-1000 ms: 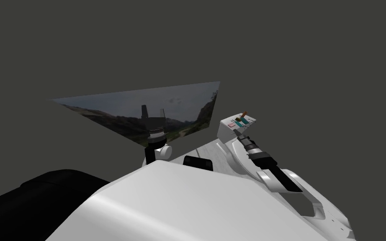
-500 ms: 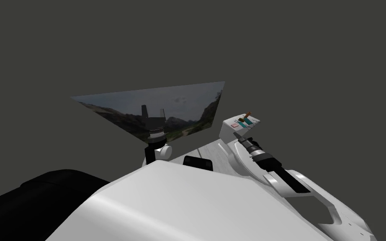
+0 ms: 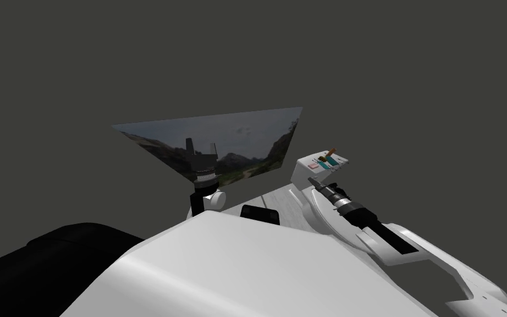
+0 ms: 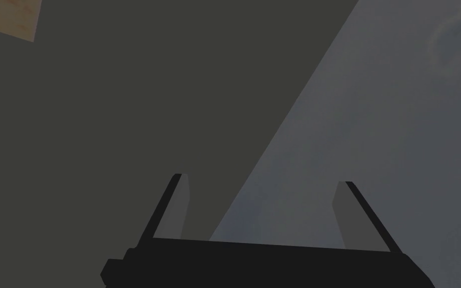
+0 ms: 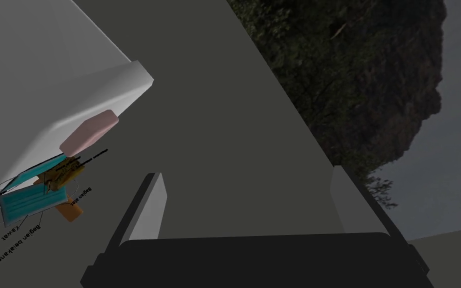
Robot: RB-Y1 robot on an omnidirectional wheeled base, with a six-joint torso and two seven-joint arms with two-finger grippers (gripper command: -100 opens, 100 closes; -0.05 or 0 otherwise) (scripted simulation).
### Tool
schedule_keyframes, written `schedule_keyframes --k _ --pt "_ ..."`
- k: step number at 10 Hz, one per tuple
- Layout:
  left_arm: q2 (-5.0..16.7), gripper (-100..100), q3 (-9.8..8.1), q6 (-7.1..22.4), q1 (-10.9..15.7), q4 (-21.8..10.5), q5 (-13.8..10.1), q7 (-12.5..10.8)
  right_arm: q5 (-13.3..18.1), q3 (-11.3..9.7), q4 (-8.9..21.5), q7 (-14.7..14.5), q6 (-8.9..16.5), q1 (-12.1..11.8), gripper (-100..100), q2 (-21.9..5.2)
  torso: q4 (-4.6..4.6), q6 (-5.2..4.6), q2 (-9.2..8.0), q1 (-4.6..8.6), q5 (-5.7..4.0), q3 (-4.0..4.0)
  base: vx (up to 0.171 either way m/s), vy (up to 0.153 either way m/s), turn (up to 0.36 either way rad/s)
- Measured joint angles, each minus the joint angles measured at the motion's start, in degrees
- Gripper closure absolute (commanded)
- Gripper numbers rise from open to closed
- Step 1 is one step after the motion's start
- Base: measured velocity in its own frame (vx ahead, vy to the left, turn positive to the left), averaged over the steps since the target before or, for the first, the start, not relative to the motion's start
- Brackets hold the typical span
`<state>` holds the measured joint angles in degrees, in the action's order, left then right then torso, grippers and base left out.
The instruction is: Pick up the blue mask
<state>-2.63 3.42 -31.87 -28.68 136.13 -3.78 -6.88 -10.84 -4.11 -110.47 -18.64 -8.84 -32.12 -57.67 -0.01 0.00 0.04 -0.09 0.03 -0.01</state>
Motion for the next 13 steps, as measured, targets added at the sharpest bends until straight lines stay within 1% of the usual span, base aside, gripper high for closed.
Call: schedule_keyframes --k 1,2,3,4,5,6,7,8,9,10,11,12,13 --pt "0.0 0 0.0 0.0 0.0 0.0 0.0 0.0 -0.9 -0.2 0.1 -0.7 0.4 -0.8 -100 -1.7 0.01 0.04 0.03 -0.03 0.0 -0.02 -0.002 0.029 0.061" --pt "0.0 0 0.0 0.0 0.0 0.0 0.0 0.0 -1.3 -0.7 0.6 -1.3 0.8 -0.6 -100 -3.3 0.01 0.01 0.03 -0.01 0.0 -0.02 -0.001 0.031 0.112" --pt "0.0 0 0.0 0.0 0.0 0.0 0.0 0.0 -2.1 -1.1 1.1 -2.3 1.3 -1.3 -100 -4.8 0.01 0.02 0.02 -0.01 0.0 -0.02 0.002 0.023 0.082" --pt "0.0 0 0.0 0.0 0.0 0.0 0.0 0.0 -2.8 -1.5 1.9 -2.8 1.3 -1.4 -100 -6.6 0.01 0.01 0.04 0.02 0.0 -0.02 0.003 0.008 -0.002" --pt "0.0 0 0.0 0.0 0.0 0.0 0.0 0.0 -2.9 -1.7 2.3 -2.9 1.2 -1.2 -100 -7.8 0.01 0.0 0.04 0.06 -0.02 -0.02 0.008 0.017 0.143" --pt "0.0 0 0.0 0.0 0.0 0.0 0.0 0.0 -3.8 -2.5 3.0 -3.5 1.7 -1.1 -100 -9.4 0.02 0.04 0.06 0.05 -0.02 -0.04 0.012 0.013 0.087" --pt "0.0 0 0.0 0.0 0.0 0.0 0.0 0.0 -4.3 -2.6 3.1 -4.0 2.1 -1.5 -100 -11.1 0.02 0.0 0.07 0.06 -0.01 -0.04 0.023 0.008 0.174" --pt "0.0 0 0.0 0.0 0.0 0.0 0.0 0.0 -5.2 -3.7 4.7 -4.9 1.9 -1.6 -100 -12.7 0.03 0.04 0.11 0.08 -0.03 -0.07 0.019 0.002 0.086" --pt "0.0 0 0.0 0.0 0.0 0.0 0.0 0.0 -5.8 -3.9 5.0 -5.4 1.9 -2.1 -100 -14.5 0.02 0.0 0.11 0.1 -0.02 -0.06 0.009 0.0 -0.02" --pt "0.0 0 0.0 0.0 0.0 0.0 0.0 0.0 -6.0 -3.9 5.1 -5.5 2.0 -2.2 -100 -15.6 0.02 -0.01 0.07 0.1 -0.03 -0.04 0.023 -0.002 0.166" --pt "0.0 0 0.0 0.0 0.0 0.0 0.0 0.0 -6.8 -4.1 5.5 -6.2 2.1 -3.2 -100 -17.2 0.02 0.03 0.11 0.11 -0.03 -0.06 0.023 -0.008 0.102" --pt "0.0 0 0.0 0.0 0.0 0.0 0.0 0.0 -7.4 -4.7 5.9 -6.7 2.5 -2.9 -100 -19.0 0.03 0.01 0.12 0.13 -0.03 -0.07 0.034 -0.017 0.179" --pt "0.0 0 0.0 0.0 0.0 0.0 0.0 0.0 -8.4 -5.9 7.2 -7.3 2.5 -2.9 -100 -20.9 0.04 0.03 0.17 0.17 -0.05 -0.1 0.034 -0.025 0.093"
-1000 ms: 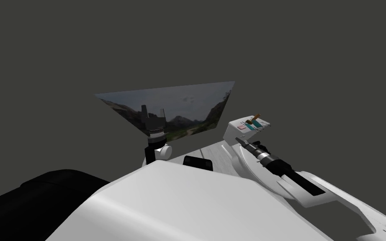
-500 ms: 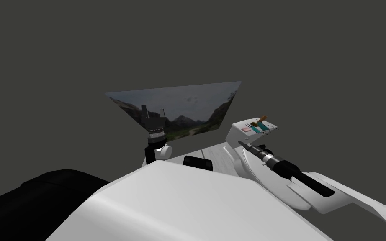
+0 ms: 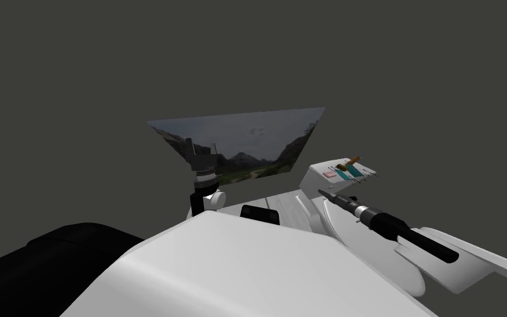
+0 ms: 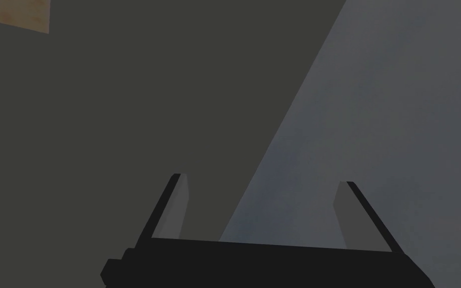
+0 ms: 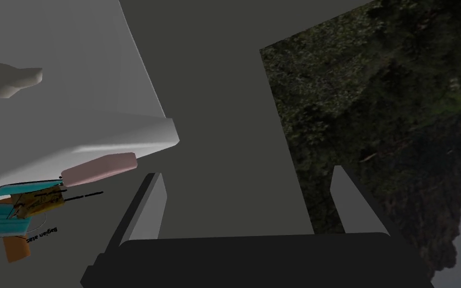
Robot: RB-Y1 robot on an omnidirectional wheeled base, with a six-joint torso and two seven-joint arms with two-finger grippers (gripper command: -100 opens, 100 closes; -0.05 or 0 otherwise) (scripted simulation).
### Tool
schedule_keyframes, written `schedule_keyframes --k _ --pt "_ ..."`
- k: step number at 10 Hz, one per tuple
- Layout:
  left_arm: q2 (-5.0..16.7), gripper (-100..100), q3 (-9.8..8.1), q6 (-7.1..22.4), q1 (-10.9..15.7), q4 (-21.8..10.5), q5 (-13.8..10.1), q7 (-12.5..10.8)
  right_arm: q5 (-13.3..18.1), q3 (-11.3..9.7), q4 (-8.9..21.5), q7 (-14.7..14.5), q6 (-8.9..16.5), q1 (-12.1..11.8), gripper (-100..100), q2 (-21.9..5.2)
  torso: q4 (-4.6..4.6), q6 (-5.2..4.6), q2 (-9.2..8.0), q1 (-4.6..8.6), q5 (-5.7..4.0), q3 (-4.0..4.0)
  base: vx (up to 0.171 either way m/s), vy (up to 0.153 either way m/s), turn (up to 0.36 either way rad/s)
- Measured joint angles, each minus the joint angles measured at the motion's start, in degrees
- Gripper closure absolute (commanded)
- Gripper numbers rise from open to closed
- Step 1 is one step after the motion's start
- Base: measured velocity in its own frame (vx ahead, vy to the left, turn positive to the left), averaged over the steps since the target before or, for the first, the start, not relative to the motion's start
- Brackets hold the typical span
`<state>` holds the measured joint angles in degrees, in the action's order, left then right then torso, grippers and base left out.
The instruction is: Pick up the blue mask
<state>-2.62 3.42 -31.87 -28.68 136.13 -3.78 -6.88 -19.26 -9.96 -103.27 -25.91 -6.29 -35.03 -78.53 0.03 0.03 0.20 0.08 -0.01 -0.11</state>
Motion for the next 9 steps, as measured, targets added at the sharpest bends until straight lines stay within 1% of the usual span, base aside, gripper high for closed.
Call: schedule_keyframes --k 2,3,4,5,6,7,8,9 --pt "0.0 0 0.0 0.0 0.0 0.0 0.0 0.0 -1.4 -1.4 1.2 -1.3 0.4 -0.6 -100 -3.3 0.01 -0.01 0.04 0.06 -0.02 -0.02 0.04 -0.033 0.133" --pt "0.0 0 0.0 0.0 0.0 0.0 0.0 0.0 -2.0 -1.3 1.2 -1.8 0.8 -1.2 -100 -5.1 0.0 -0.03 0.02 0.04 -0.01 -0.01 0.037 -0.039 0.229" --pt "0.0 0 0.0 0.0 0.0 0.0 0.0 0.0 -3.0 -2.4 2.3 -2.4 0.7 -1.5 -100 -7.0 0.01 0.01 0.03 0.08 -0.02 -0.02 0.042 -0.052 0.093" --pt "0.0 0 -0.01 0.0 0.0 0.0 0.0 0.0 -3.6 -2.9 2.9 -2.8 0.5 -1.8 -100 -8.9 0.01 -0.05 0.04 0.11 -0.03 -0.02 0.047 -0.067 0.142" --pt "0.0 0 -0.01 0.0 0.0 0.0 0.0 0.0 -4.5 -3.0 3.1 -3.5 0.9 -3.0 -100 -10.7 0.01 -0.02 0.06 0.16 -0.04 -0.03 0.037 -0.06 0.119" --pt "0.0 0 -0.01 0.0 0.0 0.0 0.0 0.0 -5.0 -3.8 3.7 -4.0 1.1 -2.8 -100 -12.1 0.01 -0.03 0.04 0.15 -0.05 -0.03 0.047 -0.068 0.21" --pt "0.0 0 -0.01 0.0 0.0 0.0 0.0 0.0 -5.8 -4.8 3.9 -4.7 1.8 -2.9 -100 -13.6 0.02 0.0 0.08 0.18 -0.05 -0.05 0.044 -0.067 0.11" --pt "0.0 0 -0.01 0.0 0.0 0.0 0.0 0.0 -6.3 -5.0 4.3 -5.1 1.9 -3.4 -100 -15.1 0.01 -0.05 0.07 0.16 -0.05 -0.04 0.061 -0.078 0.195"
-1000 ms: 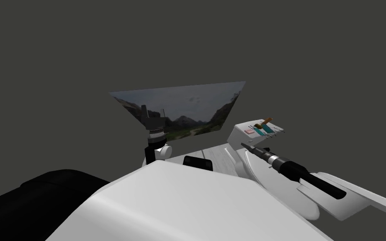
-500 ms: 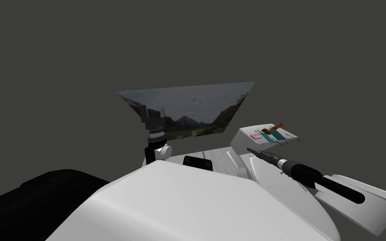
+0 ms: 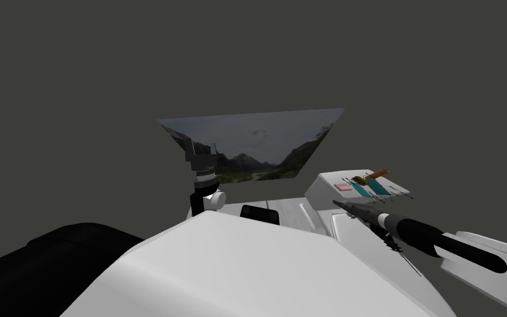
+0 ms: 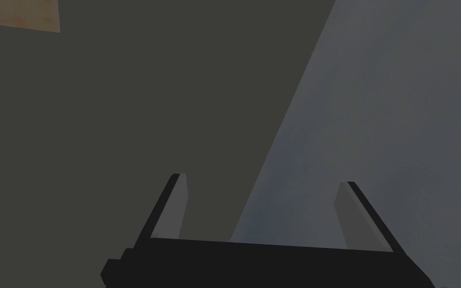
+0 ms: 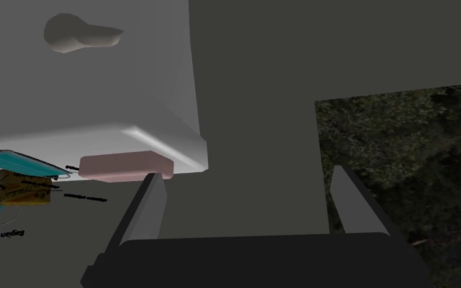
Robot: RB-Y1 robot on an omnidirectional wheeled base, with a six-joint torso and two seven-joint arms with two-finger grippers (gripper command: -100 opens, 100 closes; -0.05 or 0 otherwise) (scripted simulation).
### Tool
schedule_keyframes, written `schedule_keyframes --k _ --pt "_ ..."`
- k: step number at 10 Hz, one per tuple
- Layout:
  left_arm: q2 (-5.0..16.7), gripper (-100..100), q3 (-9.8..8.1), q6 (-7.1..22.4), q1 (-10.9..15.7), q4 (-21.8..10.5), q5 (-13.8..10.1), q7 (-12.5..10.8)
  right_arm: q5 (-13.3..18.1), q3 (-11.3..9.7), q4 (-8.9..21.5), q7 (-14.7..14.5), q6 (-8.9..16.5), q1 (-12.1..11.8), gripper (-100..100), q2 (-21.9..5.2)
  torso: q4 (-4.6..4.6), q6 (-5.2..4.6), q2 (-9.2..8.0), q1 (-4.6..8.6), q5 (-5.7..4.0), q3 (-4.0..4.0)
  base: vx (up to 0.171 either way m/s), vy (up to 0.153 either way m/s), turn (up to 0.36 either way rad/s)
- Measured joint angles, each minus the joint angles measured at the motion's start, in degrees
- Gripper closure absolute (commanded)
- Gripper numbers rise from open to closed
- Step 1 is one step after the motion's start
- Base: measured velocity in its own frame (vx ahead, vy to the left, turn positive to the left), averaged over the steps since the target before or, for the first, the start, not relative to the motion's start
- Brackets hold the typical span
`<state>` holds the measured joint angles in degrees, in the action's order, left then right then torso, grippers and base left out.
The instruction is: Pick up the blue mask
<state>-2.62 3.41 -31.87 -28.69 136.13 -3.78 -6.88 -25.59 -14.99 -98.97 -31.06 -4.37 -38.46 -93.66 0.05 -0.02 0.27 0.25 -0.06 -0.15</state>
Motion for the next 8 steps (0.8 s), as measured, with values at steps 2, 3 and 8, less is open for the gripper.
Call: schedule_keyframes --k 2,3,8 --pt "0.0 0 0.0 0.0 0.0 0.0 0.0 0.0 -1.4 -1.5 1.1 -0.8 0.1 -0.5 -100 -3.2 0.01 0.0 0.02 0.02 -0.01 -0.01 0.037 -0.079 0.144" --pt "0.0 0 0.0 0.0 0.0 0.0 0.0 0.0 -2.2 -2.3 1.9 -1.4 -0.2 -1.2 -100 -4.8 0.0 0.02 -0.01 0.06 -0.01 0.01 0.031 -0.081 0.105" --pt "0.0 0 0.0 0.0 0.0 0.0 0.0 0.0 -4.7 -5.1 3.9 -2.8 -0.3 -2.4 -100 -10.2 -0.01 0.02 -0.05 -0.07 0.02 0.03 0.034 -0.079 0.158"
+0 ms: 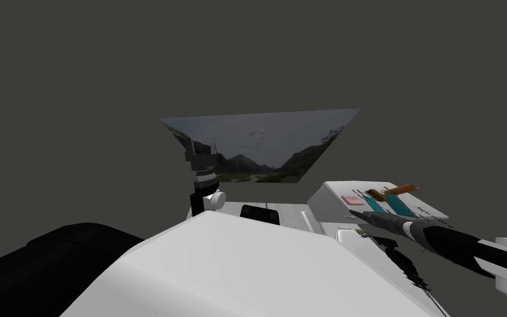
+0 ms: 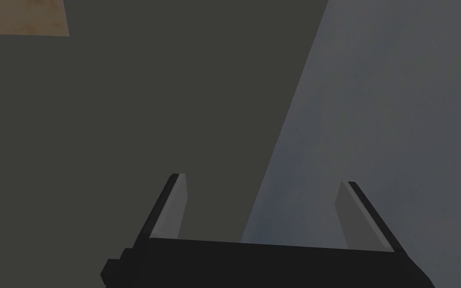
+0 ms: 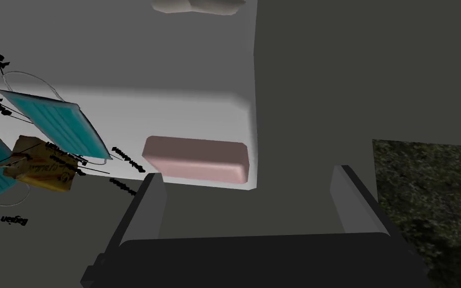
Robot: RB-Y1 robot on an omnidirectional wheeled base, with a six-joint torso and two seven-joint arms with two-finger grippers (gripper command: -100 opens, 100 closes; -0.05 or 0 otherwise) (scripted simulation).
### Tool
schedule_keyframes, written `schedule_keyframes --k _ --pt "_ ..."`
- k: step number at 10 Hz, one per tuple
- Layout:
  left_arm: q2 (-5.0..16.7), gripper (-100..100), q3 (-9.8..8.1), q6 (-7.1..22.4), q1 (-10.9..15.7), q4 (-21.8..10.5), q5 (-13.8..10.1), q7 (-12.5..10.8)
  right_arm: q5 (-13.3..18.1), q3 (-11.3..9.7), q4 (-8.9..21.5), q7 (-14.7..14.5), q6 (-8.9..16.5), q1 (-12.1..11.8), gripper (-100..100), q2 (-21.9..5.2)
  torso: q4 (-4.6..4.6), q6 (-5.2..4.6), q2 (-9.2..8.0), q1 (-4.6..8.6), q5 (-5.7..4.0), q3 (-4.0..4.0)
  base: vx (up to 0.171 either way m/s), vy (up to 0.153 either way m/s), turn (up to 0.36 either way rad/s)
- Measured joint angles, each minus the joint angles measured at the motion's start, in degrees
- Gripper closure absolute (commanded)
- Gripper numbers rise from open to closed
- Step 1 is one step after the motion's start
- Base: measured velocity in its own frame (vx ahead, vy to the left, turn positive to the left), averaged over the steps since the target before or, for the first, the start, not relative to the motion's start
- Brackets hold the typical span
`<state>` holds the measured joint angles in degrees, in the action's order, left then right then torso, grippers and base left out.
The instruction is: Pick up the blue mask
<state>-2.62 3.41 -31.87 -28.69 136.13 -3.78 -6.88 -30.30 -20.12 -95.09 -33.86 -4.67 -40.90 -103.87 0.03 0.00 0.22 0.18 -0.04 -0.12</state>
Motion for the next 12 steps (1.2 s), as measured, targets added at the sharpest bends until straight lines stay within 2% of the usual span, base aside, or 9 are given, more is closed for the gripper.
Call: schedule_keyframes --k 1,2,4,6,7,8,9,11,12 --pt "0.0 0 0.0 0.0 0.0 0.0 0.0 0.0 -1.4 0.5 0.0 -1.0 0.4 -2.0 -100 -1.8 0.02 0.03 0.06 0.2 -0.04 -0.04 0.051 -0.106 0.105" --pt "0.0 0 -0.01 0.0 0.0 0.0 0.0 0.0 -0.9 -2.7 0.8 -0.5 0.2 0.6 -100 -2.7 0.02 -0.05 0.11 0.18 -0.07 -0.06 0.046 -0.096 0.12" --pt "0.0 0 -0.01 0.0 0.0 0.0 0.0 0.0 0.8 -6.1 1.6 1.5 0.2 2.6 -100 -4.2 0.01 -0.05 0.05 0.12 -0.06 -0.03 0.018 -0.063 0.044" --pt "0.0 0 0.0 0.0 0.0 0.0 0.0 0.0 -1.3 -3.8 1.5 -0.2 0.2 0.2 -100 -4.5 -0.02 -0.06 -0.08 -0.19 0.02 0.05 -0.004 0.007 -0.009" --pt "0.0 0 0.0 0.0 0.0 0.0 0.0 0.0 -4.1 -1.5 1.2 -2.6 0.2 -2.6 -100 -4.7 -0.03 -0.06 -0.11 -0.28 0.04 0.07 0.011 -0.046 0.116" --pt "0.0 0 0.0 0.0 0.0 0.0 0.0 0.0 -2.4 -3.5 1.6 -1.7 0.3 -1.2 -100 -5.2 -0.02 -0.02 -0.06 -0.11 0.02 0.04 0.022 -0.132 0.259" --pt "0.0 0 0.0 0.0 0.0 0.0 0.0 0.0 -6.0 -3.2 2.3 -3.6 -0.3 -3.4 -100 -6.7 0.0 0.0 0.0 0.18 -0.04 0.0 0.023 -0.132 0.097" --pt "0.0 0 -0.01 0.0 0.0 0.0 0.0 0.0 -4.7 -4.2 2.4 -3.1 -0.1 -2.8 -100 -6.9 -0.01 -0.08 -0.01 0.04 -0.05 0.01 0.023 -0.08 0.078" --pt "0.0 0 0.0 0.0 0.0 0.0 0.0 0.0 -6.4 -5.9 2.9 -4.0 -0.4 -2.7 -100 -7.5 0.0 -0.02 0.02 0.16 -0.05 -0.01 0.043 -0.164 0.157"
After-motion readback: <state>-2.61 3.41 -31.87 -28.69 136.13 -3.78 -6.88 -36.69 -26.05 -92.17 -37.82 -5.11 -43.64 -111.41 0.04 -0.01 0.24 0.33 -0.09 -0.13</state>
